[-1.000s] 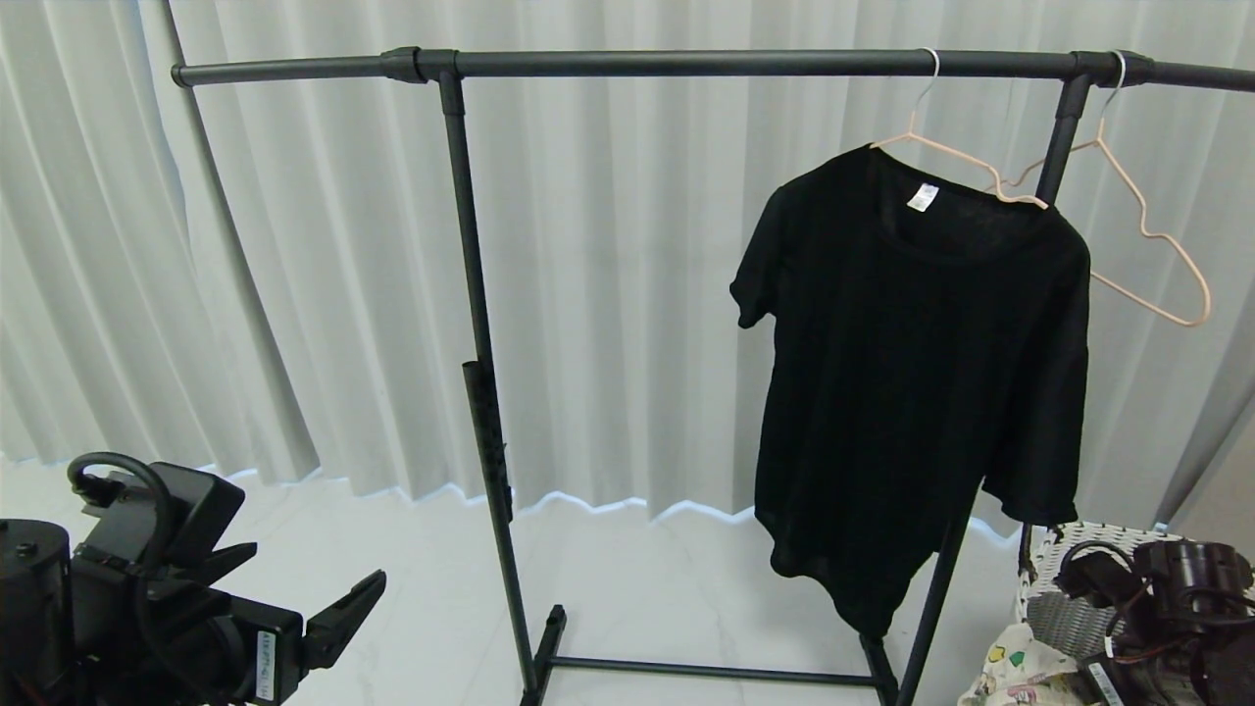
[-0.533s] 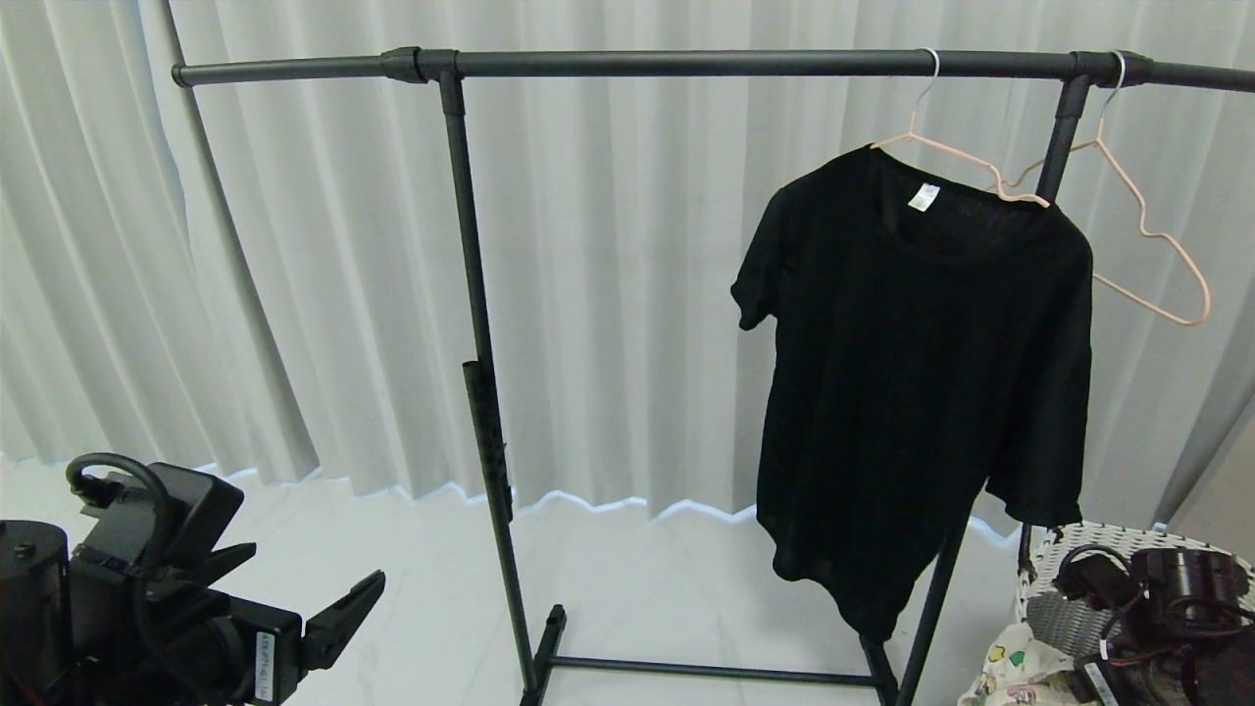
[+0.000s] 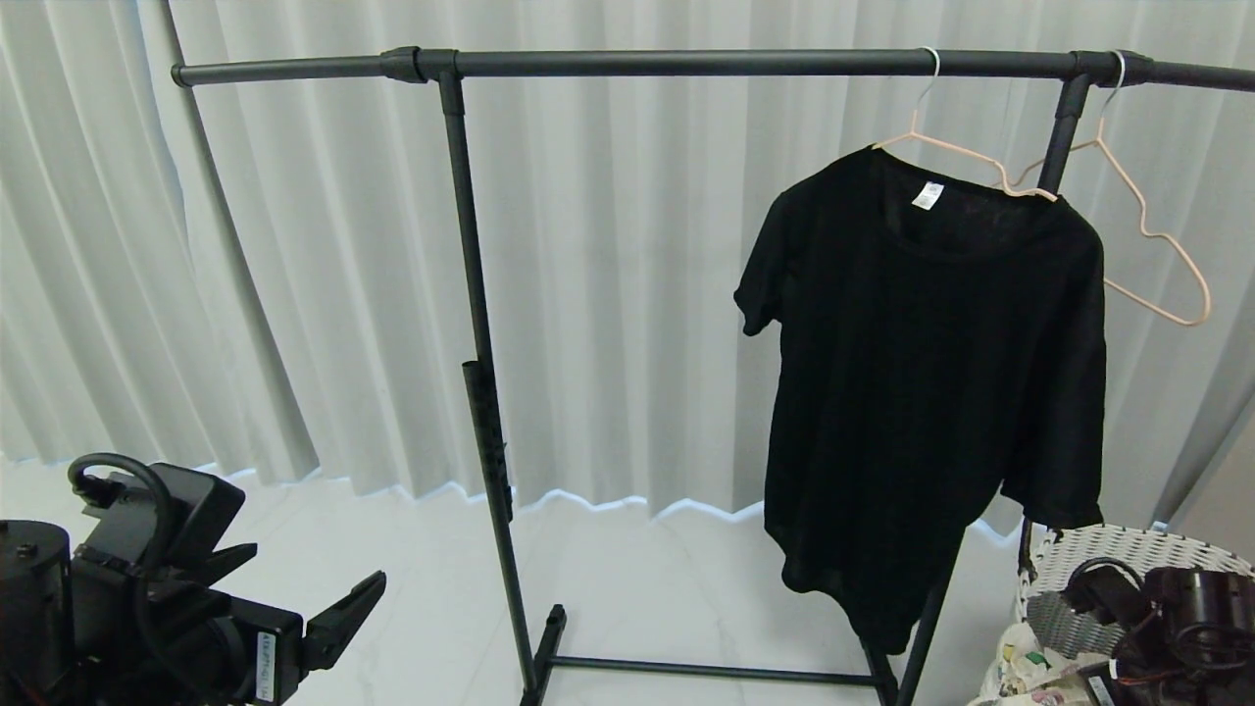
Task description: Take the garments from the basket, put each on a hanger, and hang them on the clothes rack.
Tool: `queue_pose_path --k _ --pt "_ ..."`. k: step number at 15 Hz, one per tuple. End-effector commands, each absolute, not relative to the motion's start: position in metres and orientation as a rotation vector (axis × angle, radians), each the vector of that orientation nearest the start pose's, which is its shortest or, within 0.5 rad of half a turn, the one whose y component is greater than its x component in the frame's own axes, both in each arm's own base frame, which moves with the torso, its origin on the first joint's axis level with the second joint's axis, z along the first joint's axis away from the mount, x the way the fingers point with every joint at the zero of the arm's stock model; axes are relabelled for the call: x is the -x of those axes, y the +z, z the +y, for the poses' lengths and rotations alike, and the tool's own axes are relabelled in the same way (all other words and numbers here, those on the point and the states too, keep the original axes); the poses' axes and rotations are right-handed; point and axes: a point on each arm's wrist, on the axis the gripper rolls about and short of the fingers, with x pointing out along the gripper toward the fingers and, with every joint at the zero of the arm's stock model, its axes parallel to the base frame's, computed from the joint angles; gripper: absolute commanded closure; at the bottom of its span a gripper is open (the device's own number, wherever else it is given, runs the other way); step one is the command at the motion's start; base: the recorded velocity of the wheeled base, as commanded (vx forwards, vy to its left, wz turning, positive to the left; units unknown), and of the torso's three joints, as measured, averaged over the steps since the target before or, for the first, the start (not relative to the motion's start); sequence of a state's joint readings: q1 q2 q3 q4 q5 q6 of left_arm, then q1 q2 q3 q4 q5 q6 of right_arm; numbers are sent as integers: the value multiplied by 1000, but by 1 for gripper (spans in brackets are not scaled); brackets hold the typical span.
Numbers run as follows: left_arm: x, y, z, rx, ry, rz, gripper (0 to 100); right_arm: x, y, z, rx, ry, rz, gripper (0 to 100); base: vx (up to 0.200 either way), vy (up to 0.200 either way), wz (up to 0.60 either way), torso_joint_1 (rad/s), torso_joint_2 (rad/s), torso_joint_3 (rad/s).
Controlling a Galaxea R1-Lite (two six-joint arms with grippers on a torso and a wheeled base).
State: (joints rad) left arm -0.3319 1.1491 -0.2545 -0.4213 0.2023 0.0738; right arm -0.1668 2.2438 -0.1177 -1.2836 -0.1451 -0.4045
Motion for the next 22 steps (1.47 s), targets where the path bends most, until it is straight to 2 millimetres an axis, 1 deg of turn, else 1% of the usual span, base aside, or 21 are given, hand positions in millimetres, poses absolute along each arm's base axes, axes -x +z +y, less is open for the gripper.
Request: queue_pose_path --k 1,2,3,4,6,9,11,13,15,16,17,18,20,22 --pt "-130 138 -40 -197 -145 451 0 -199 -1 -30 362 -63 825 100 0 0 0 0 0 0" --pt "-130 138 -40 -197 -145 451 0 -196 13 -25 371 -46 759 100 0 0 0 0 0 0" --pt "-130 139 -41 -198 -148 450 0 -196 24 -22 380 -40 704 100 0 0 0 0 0 0" --pt "-130 139 -41 -197 -151 446 0 -195 33 -17 390 -25 655 100 0 0 0 0 0 0" --pt "-132 141 -42 -196 -151 440 0 -193 44 -10 403 -4 591 100 -200 0 0 5 2 7" --pt "-137 141 -44 -193 -152 454 0 -202 58 -4 419 4 510 100 -200 0 0 6 4 2" --pt "-139 141 -45 -193 -157 456 0 -214 77 -1 424 13 489 100 -200 0 0 2 0 2" --pt "-139 143 -45 -192 -161 449 0 -223 110 2 426 43 544 100 -200 0 0 0 5 0" --pt "-139 143 -47 -193 -175 448 0 -222 149 11 433 99 611 100 -200 0 0 2 0 2" --pt "-139 143 -48 -195 -182 449 0 -221 164 15 434 122 628 100 -200 0 0 -2 2 2" --pt "-138 142 -53 -203 -214 451 0 -222 190 28 397 168 641 100 0 0 0 0 0 0" --pt "-138 144 -58 -208 -241 444 0 -224 206 40 354 202 627 100 0 0 0 0 0 0" --pt "-141 149 -71 -185 -316 433 0 -224 230 66 303 285 619 100 0 0 0 0 0 0" --pt "-144 164 -88 -75 -429 403 0 -220 250 94 275 394 601 100 0 0 0 0 0 0"
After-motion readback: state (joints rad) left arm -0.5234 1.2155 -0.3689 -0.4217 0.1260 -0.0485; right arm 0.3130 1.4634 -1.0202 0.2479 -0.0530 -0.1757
